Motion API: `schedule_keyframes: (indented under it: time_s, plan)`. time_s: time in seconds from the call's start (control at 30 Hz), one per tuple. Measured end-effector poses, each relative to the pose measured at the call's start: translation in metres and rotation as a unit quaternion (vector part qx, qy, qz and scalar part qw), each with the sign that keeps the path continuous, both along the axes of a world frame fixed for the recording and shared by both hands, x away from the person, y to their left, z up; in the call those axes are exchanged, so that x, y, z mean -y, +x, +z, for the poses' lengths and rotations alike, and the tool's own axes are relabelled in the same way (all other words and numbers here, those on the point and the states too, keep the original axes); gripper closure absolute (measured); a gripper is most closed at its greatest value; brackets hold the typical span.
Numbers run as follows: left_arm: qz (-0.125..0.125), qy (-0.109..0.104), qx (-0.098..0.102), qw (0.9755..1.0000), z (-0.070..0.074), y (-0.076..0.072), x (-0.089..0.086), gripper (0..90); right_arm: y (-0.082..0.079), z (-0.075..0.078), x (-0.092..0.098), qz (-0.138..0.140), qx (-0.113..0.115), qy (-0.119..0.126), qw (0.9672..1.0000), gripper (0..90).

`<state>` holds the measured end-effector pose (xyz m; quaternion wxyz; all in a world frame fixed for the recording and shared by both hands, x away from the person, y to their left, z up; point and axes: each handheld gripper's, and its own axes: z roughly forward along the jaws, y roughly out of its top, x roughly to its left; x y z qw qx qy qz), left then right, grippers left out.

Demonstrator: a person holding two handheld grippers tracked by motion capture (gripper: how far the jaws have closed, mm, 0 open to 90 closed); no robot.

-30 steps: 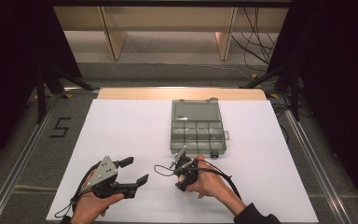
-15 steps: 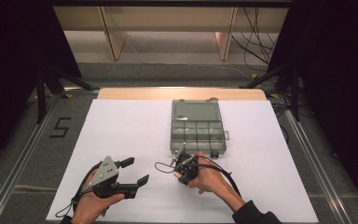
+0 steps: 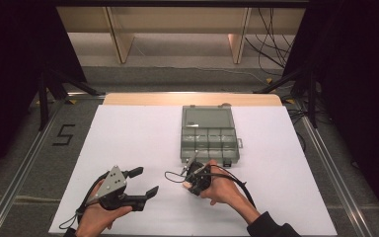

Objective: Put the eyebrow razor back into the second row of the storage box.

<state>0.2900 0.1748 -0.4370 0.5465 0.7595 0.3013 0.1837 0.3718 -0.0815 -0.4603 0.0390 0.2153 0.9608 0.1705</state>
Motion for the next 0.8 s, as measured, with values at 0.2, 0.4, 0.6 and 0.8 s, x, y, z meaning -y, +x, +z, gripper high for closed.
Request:
schedule_keyframes:
  time_s: [0.2, 0.4, 0.6, 0.8]
  plan:
    - [0.0, 0.0, 0.001, 1.0, 0.0002, -0.0002, 0.0001, 21.1, 0.0006, 0.0021, 0.002, -0.003, 0.001, 0.006, 1.0, 74.5]
    - [0.0, 0.0, 0.002, 1.0, 0.0004, -0.0001, 0.0, 21.1, 0.0017, 0.0039, 0.0043, -0.004, 0.002, 0.012, 0.9999, 74.5]
    - [0.0, 0.0, 0.002, 1.0, 0.0005, -0.0002, -0.0001, 21.1, 0.0016, 0.005, 0.0054, -0.01, 0.003, 0.016, 0.9998, 74.5]
    - [0.001, -0.001, 0.003, 1.0, 0.0005, 0.0001, -0.0003, 21.1, 0.0025, 0.0098, 0.0078, -0.009, 0.01, 0.023, 0.9997, 74.6]
